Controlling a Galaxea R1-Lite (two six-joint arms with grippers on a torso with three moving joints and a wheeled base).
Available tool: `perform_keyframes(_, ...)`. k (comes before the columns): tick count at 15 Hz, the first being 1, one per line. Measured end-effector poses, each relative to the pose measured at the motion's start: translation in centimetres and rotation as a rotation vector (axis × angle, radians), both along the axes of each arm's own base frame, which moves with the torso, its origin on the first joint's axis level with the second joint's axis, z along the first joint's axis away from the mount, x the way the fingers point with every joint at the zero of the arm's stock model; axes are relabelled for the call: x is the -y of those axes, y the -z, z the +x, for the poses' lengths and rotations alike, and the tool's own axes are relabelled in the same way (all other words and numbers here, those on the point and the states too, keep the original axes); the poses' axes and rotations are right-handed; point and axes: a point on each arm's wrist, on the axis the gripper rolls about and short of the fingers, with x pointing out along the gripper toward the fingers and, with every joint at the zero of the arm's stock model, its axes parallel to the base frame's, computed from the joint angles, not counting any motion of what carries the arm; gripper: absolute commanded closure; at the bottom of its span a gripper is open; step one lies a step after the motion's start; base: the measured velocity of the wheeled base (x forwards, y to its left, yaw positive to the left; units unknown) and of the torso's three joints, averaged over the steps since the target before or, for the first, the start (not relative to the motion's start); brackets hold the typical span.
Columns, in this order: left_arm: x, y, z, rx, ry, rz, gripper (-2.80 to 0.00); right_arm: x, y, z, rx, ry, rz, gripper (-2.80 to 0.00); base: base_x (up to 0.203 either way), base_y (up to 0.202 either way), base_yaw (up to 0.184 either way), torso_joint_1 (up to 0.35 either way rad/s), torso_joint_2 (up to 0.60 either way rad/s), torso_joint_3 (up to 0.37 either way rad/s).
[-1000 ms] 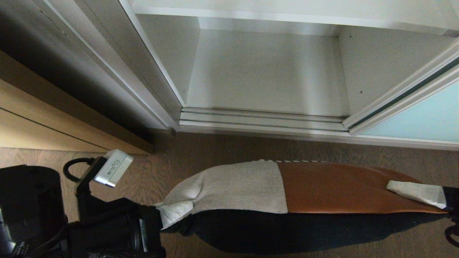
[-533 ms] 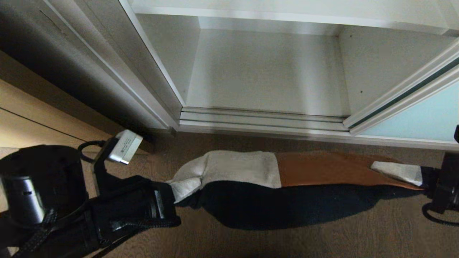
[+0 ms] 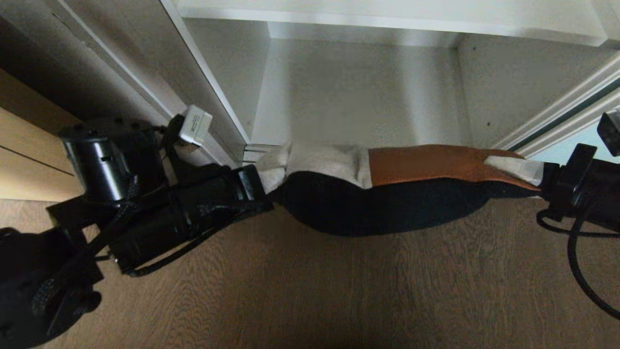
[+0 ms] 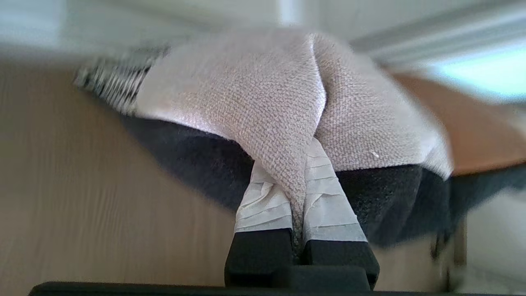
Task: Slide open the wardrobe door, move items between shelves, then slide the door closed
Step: Place the pillow on the lower shelf
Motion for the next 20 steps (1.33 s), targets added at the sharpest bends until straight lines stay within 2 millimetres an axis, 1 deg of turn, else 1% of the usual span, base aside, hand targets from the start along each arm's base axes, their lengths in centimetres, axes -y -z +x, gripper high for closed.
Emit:
perform_keyframes(2, 0.8, -1.5, 1.7, 0.072, -0.005, -0.043, 0.0, -0.1, -0.4, 1.1, 0.039, 0.002, 0.005, 0.0, 0.0, 0.0, 0.0, 0.0, 0.0, 0.0)
perform_keyframes(5, 2.0, -2.8, 4.4, 0.159, -0.018, -0.08, 0.0, -0.2, -0.8, 2.5, 0.111, 0.0, 0.015, 0.0, 0.0, 0.0, 0.0, 0.0, 0.0, 0.0)
perform_keyframes(7, 2.8, -3.1, 6.2, 0.216, -0.019, -0.1, 0.0, -0.3, -0.6, 3.3, 0.131, 0.001, 0.016, 0.0, 0.0, 0.0, 0.0, 0.0, 0.0, 0.0)
perform_keyframes(10, 3.6, -3.0, 8.4, 0.276, -0.026, -0.102, 0.0, -0.5, 0.1, 4.4, 0.148, -0.009, 0.018, 0.0, 0.0, 0.0, 0.0, 0.0, 0.0, 0.0)
perform_keyframes(12, 3.8, -2.0, 10.0, 0.277, -0.033, -0.092, 0.0, -0.7, 1.0, 5.4, 0.134, -0.016, 0.014, 0.0, 0.0, 0.0, 0.0, 0.0, 0.0, 0.0)
perform_keyframes(15, 3.3, 0.9, 13.0, 0.312, -0.02, -0.091, 0.0, -1.0, 3.2, 7.6, 0.127, -0.023, 0.011, 0.0, 0.0, 0.0, 0.0, 0.0, 0.0, 0.0)
perform_keyframes(17, 2.5, 2.8, 15.5, 0.348, -0.021, -0.09, 0.0, -1.1, 4.7, 8.9, 0.141, -0.034, 0.012, 0.0, 0.0, 0.0, 0.0, 0.0, 0.0, 0.0)
perform_keyframes(19, 1.5, 3.6, 17.3, 0.371, -0.025, -0.085, 0.0, -1.3, 6.1, 9.4, 0.137, -0.043, 0.011, 0.0, 0.0, 0.0, 0.0, 0.0, 0.0, 0.0)
perform_keyframes(20, 1.4, 3.8, 17.6, 0.374, -0.014, -0.081, 0.0, -1.4, 6.5, 9.4, 0.14, -0.056, 0.01, 0.0, 0.0, 0.0, 0.0, 0.0, 0.0, 0.0)
